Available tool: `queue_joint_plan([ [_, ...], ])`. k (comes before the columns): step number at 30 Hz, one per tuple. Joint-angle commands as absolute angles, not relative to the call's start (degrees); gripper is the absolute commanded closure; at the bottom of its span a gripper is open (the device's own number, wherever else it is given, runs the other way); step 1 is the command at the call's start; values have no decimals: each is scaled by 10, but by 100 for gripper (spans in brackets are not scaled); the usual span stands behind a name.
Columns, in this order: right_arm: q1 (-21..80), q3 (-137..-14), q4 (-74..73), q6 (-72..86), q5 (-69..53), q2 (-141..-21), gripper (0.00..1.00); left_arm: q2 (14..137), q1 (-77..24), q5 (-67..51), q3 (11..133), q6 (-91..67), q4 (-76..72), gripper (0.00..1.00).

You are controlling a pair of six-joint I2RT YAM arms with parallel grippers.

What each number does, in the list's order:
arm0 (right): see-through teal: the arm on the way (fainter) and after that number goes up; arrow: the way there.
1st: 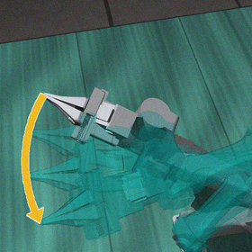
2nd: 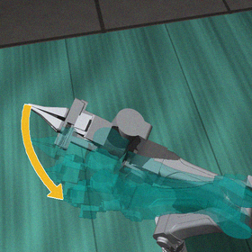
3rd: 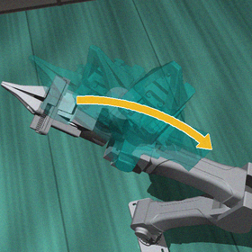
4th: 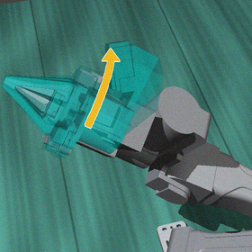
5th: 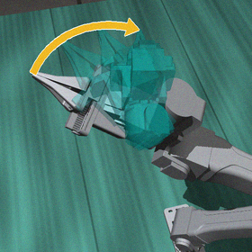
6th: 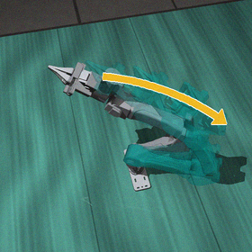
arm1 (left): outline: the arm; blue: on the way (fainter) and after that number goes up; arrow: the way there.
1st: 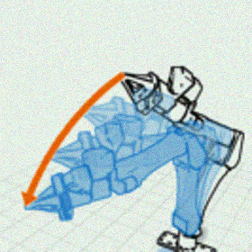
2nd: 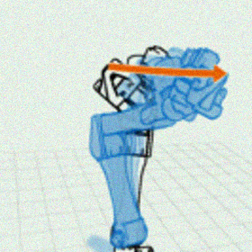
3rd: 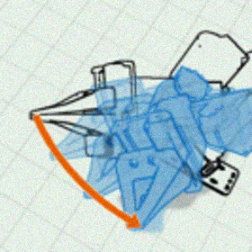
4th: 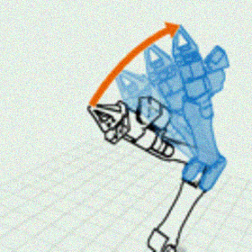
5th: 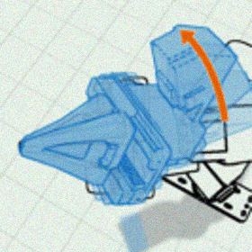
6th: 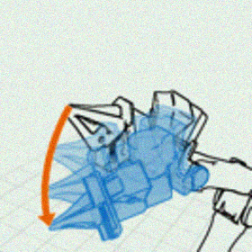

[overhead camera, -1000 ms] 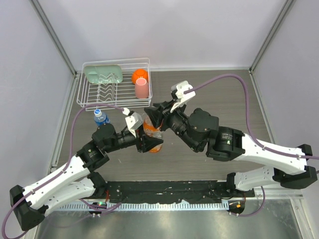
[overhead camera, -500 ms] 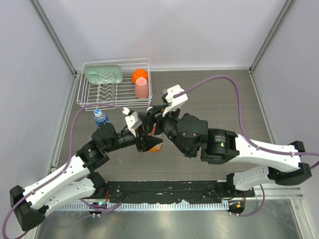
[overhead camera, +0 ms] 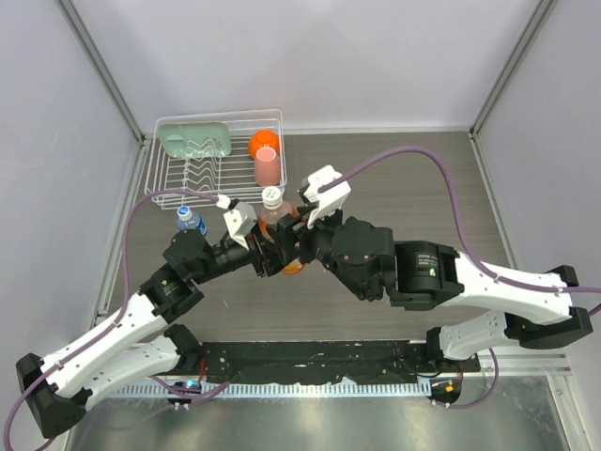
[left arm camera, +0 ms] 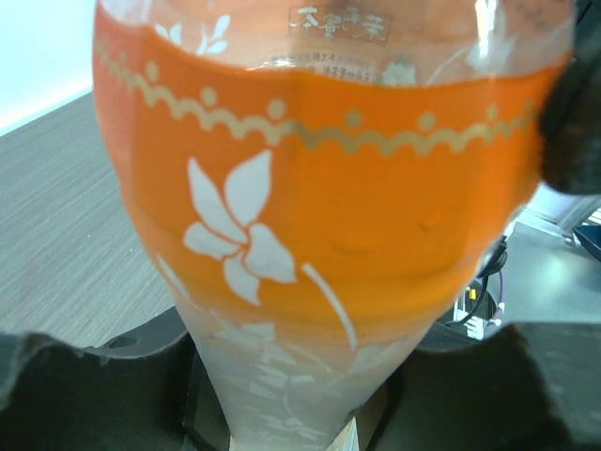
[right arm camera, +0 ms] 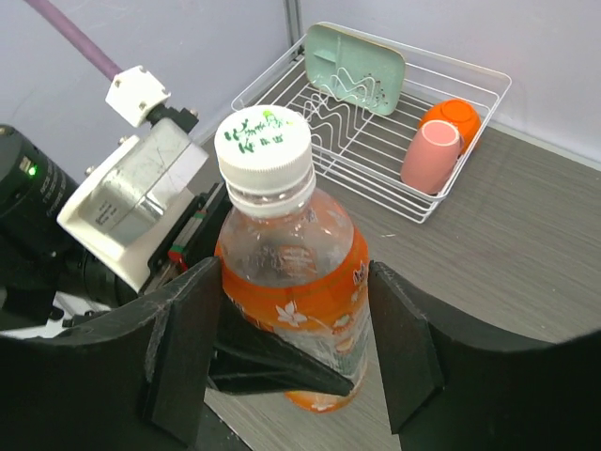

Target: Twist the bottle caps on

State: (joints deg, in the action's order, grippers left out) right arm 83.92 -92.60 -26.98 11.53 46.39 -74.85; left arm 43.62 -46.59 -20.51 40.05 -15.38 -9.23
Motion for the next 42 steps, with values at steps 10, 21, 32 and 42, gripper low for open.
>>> queue_joint_plan([
  [10, 839, -1050, -384, -16, 211, -649, 26, 429, -461, -312, 432, -140, -149, 50],
  [21, 829, -1151, -461, -54, 51, -719, 17, 467, -461, -555, 467, -94, -95, 39],
  [32, 802, -1165, -467, -89, -74, -718, 15, 473, -471, -657, 479, -96, -72, 36],
  [42, 746, -1160, -454, -93, -141, -743, 16, 468, -477, -692, 478, -101, -69, 38],
])
